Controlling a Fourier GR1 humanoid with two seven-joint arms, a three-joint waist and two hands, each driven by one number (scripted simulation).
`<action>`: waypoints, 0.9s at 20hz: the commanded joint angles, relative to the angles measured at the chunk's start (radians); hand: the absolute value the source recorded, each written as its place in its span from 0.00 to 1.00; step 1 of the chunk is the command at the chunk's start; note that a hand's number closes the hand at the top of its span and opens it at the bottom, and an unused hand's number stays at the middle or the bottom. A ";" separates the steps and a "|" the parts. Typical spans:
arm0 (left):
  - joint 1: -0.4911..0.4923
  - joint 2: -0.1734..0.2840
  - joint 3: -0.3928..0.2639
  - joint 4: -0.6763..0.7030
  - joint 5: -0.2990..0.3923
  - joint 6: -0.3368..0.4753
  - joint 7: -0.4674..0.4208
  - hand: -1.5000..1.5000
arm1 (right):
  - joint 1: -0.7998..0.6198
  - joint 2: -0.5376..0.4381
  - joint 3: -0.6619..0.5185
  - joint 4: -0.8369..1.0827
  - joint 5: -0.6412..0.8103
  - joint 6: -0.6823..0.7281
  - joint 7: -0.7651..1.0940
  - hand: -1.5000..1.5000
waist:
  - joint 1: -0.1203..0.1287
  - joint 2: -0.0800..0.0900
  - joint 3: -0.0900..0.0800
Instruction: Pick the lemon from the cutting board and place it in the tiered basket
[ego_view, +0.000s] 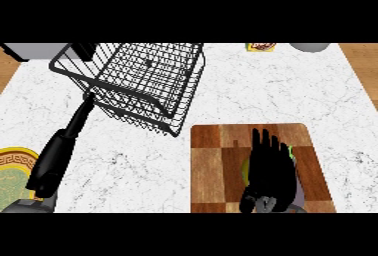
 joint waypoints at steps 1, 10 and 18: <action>0.048 -0.052 -0.052 -0.046 -0.065 0.052 0.008 0.50 | 0.064 0.033 0.019 0.008 0.049 0.016 0.162 0.00 | 0.005 0.001 0.001; -0.081 -0.025 0.048 0.018 -0.014 -0.044 0.047 0.50 | 0.038 0.034 -0.041 0.079 0.064 -0.019 0.090 0.00 | 0.003 0.004 0.001; -0.027 -0.045 0.054 -0.037 -0.032 -0.073 0.056 0.50 | 0.063 0.034 -0.012 0.134 0.073 -0.093 0.075 0.00 | 0.007 0.003 0.002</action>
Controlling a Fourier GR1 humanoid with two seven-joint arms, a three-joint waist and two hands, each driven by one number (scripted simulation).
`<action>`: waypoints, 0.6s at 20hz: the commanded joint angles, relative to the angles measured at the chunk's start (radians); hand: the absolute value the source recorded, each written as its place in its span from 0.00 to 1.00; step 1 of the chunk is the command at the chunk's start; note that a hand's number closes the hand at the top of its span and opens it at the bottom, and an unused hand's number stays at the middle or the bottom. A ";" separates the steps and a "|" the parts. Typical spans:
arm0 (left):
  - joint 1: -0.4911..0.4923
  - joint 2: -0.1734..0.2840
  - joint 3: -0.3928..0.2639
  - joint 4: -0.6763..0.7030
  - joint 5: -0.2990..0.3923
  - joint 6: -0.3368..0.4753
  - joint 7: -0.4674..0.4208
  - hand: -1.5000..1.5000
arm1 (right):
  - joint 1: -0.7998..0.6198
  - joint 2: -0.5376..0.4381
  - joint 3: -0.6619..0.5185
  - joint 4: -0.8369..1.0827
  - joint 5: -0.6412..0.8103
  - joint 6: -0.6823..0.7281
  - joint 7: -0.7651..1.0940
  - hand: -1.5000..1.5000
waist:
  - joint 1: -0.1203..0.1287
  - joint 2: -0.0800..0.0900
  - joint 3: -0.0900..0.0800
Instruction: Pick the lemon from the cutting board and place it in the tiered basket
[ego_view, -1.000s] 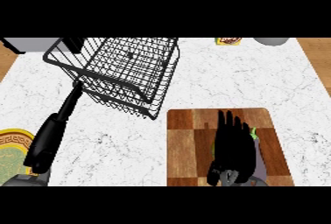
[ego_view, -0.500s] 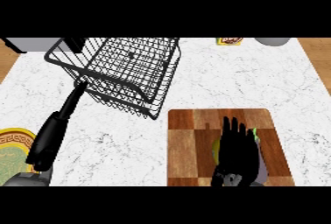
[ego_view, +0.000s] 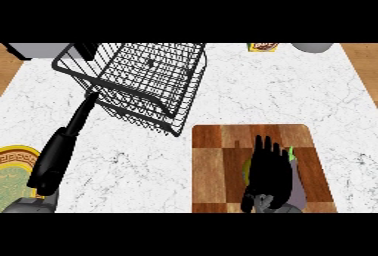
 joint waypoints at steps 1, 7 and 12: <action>-0.050 -0.010 0.014 -0.011 -0.010 -0.014 0.038 0.50 | -0.010 0.011 0.025 0.136 0.006 -0.141 0.096 0.00 | -0.001 0.004 0.001; 0.002 -0.026 0.027 -0.026 -0.022 -0.043 0.010 0.50 | 0.035 0.011 0.009 0.103 -0.025 -0.208 -0.069 1.00 | -0.004 0.002 0.001; 0.001 -0.027 0.093 0.041 -0.013 -0.075 -0.054 0.50 | -0.094 0.011 -0.009 0.207 0.040 -0.202 -0.108 1.00 | 0.000 0.004 0.001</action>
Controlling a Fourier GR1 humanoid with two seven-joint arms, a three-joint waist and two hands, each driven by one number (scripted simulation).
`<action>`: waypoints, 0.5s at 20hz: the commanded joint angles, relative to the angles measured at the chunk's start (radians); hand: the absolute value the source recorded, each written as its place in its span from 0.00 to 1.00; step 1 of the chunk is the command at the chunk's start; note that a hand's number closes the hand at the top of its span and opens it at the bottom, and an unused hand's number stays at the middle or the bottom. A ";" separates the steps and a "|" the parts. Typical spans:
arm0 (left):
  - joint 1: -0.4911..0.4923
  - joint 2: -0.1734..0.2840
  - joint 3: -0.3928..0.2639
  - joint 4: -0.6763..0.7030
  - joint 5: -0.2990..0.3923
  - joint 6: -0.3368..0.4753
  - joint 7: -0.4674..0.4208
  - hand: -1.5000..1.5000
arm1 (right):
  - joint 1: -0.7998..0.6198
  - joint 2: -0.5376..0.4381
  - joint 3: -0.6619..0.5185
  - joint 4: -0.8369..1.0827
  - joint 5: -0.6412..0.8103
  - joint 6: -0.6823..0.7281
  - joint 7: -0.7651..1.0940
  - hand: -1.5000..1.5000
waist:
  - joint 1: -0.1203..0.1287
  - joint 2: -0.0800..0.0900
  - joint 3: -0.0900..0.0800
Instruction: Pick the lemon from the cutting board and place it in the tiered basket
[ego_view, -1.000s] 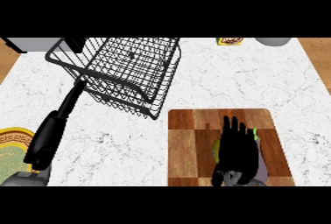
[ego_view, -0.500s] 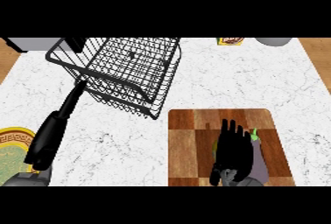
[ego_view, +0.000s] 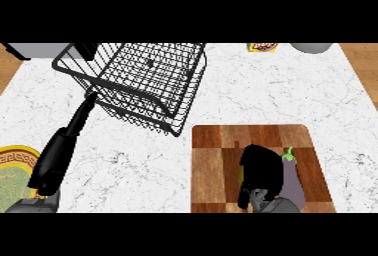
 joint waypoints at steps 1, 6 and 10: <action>-0.032 -0.003 0.025 -0.006 0.010 -0.033 0.019 0.50 | 0.020 0.014 0.065 0.022 0.085 -0.127 0.005 1.00 | -0.003 0.005 0.005; -0.056 -0.015 0.049 0.056 -0.003 -0.040 -0.028 0.50 | -0.053 -0.013 0.040 -0.123 0.124 0.003 0.020 1.00 | -0.008 0.004 0.005; -0.080 -0.004 0.088 0.045 0.021 -0.079 0.007 0.50 | -0.051 -0.140 -0.097 -0.061 0.068 -0.094 -0.171 1.00 | -0.007 0.006 0.005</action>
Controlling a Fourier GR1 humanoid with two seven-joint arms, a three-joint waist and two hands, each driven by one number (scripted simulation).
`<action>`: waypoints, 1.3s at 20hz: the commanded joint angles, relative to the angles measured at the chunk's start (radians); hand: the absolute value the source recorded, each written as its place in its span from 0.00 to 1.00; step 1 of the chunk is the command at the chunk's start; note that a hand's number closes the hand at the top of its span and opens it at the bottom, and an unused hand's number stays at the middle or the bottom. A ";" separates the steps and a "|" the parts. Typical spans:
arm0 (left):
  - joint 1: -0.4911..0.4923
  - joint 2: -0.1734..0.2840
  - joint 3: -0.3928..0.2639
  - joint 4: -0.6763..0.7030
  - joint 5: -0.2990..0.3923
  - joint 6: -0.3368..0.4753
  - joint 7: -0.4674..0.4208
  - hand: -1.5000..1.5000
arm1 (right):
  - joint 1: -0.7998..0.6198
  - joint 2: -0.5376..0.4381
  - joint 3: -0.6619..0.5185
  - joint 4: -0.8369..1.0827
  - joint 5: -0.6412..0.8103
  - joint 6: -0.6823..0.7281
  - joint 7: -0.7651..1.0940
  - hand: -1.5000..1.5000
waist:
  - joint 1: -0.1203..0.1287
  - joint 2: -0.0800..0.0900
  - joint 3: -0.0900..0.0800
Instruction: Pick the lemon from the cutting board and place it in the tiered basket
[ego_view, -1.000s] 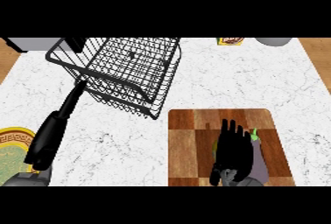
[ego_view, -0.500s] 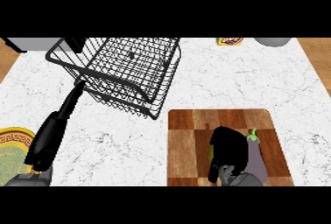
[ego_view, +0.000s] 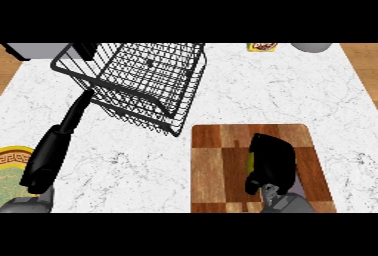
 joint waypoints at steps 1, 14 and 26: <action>-0.062 -0.021 -0.002 0.005 -0.018 0.010 0.042 0.50 | -0.038 -0.159 -0.163 -0.053 -0.098 0.021 -0.158 1.00 | -0.008 0.003 0.002; -0.034 -0.051 0.000 0.046 -0.045 0.009 0.001 0.50 | -0.143 -0.160 -0.464 -0.274 -0.450 0.056 -0.282 1.00 | -0.022 -0.001 0.001; -0.004 -0.038 0.022 -0.018 -0.040 -0.034 -0.007 0.50 | -0.632 -0.127 -0.440 -0.335 -0.532 0.255 -0.072 1.00 | 0.009 0.000 0.000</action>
